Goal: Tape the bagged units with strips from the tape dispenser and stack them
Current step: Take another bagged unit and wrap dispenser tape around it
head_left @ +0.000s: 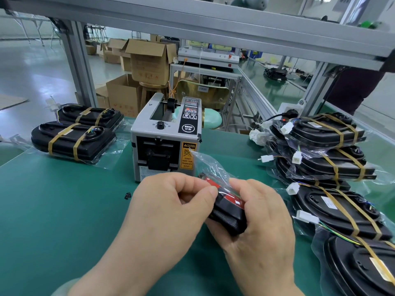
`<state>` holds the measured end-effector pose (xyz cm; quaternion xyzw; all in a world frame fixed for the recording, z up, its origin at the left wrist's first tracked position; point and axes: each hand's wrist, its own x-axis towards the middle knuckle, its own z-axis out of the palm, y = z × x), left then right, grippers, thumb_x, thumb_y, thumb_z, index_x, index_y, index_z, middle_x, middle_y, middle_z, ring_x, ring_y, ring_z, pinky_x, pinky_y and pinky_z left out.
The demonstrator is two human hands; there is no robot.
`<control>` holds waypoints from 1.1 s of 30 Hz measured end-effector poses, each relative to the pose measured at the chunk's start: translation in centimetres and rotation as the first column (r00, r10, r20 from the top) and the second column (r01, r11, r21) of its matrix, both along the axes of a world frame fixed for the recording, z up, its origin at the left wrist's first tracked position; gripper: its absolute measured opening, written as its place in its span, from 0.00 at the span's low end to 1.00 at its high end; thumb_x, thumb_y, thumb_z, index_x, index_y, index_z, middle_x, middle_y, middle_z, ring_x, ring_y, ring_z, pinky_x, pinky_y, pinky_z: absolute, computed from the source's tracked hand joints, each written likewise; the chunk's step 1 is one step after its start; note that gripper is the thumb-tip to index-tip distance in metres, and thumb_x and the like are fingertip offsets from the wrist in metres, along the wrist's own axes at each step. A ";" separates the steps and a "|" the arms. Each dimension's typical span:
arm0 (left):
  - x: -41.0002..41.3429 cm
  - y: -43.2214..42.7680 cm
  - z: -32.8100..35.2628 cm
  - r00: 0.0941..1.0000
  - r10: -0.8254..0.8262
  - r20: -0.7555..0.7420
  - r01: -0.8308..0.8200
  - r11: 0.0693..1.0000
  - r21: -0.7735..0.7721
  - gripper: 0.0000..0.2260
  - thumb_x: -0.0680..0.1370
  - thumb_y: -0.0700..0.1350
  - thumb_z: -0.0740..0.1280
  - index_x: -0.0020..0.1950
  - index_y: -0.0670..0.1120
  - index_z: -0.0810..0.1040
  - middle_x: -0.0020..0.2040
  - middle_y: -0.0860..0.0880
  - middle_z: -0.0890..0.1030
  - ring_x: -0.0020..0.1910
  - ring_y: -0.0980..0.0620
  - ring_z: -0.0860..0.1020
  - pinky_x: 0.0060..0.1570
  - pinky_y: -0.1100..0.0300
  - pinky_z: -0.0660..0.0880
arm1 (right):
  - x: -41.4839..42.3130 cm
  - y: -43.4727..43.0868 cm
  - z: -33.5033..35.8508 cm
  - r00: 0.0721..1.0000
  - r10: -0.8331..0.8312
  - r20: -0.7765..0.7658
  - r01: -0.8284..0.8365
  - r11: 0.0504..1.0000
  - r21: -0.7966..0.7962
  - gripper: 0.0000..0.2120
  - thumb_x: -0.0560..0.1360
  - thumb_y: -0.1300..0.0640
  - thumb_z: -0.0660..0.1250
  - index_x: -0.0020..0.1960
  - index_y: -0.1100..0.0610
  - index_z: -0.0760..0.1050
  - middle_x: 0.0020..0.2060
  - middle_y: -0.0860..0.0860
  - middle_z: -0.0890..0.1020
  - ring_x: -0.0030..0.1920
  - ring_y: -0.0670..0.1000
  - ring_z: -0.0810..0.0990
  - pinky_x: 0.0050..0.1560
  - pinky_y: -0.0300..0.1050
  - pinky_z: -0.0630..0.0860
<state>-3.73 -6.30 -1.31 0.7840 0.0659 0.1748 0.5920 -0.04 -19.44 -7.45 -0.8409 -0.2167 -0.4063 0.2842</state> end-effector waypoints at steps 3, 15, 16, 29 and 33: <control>0.4 0.3 0.3 0.998 -0.043 -0.038 0.045 0.998 0.047 0.08 0.71 0.47 0.71 0.31 0.51 0.82 0.22 0.52 0.77 0.19 0.61 0.69 0.20 0.73 0.64 | 0.0 0.1 0.0 1.000 -0.003 0.013 0.003 1.000 -0.004 0.31 0.62 0.47 0.77 0.60 0.52 0.69 0.51 0.55 0.80 0.47 0.57 0.78 0.46 0.53 0.74; 0.7 2.6 0.1 0.946 -0.251 -0.206 0.266 0.963 0.048 0.19 0.64 0.61 0.65 0.32 0.44 0.73 0.32 0.48 0.66 0.33 0.50 0.61 0.35 0.56 0.60 | -0.1 0.2 0.2 1.000 -0.010 0.013 0.010 1.000 -0.010 0.30 0.62 0.46 0.76 0.59 0.52 0.69 0.50 0.55 0.80 0.46 0.59 0.80 0.44 0.54 0.76; 0.8 2.5 0.1 0.944 -0.248 -0.219 0.264 0.963 0.046 0.18 0.64 0.60 0.65 0.31 0.45 0.72 0.31 0.48 0.66 0.33 0.49 0.61 0.35 0.56 0.59 | -0.1 0.2 0.2 1.000 -0.010 0.013 0.010 1.000 -0.013 0.31 0.61 0.46 0.77 0.59 0.51 0.69 0.50 0.55 0.80 0.45 0.59 0.80 0.44 0.54 0.76; 1.1 2.1 0.4 0.962 -0.182 -0.206 0.213 0.967 0.140 0.21 0.67 0.56 0.66 0.31 0.39 0.66 0.25 0.49 0.60 0.25 0.52 0.56 0.22 0.66 0.54 | -0.1 0.3 0.3 1.000 -0.007 0.011 0.007 1.000 -0.010 0.30 0.62 0.47 0.76 0.59 0.52 0.69 0.50 0.56 0.80 0.44 0.60 0.80 0.43 0.55 0.77; 1.0 2.0 0.6 0.966 -0.164 -0.200 0.197 0.967 0.159 0.20 0.67 0.56 0.65 0.32 0.39 0.67 0.22 0.53 0.59 0.22 0.53 0.55 0.19 0.67 0.54 | -0.2 0.2 0.4 1.000 -0.002 0.004 0.002 1.000 -0.012 0.30 0.62 0.47 0.76 0.59 0.52 0.69 0.50 0.56 0.81 0.45 0.60 0.80 0.44 0.55 0.76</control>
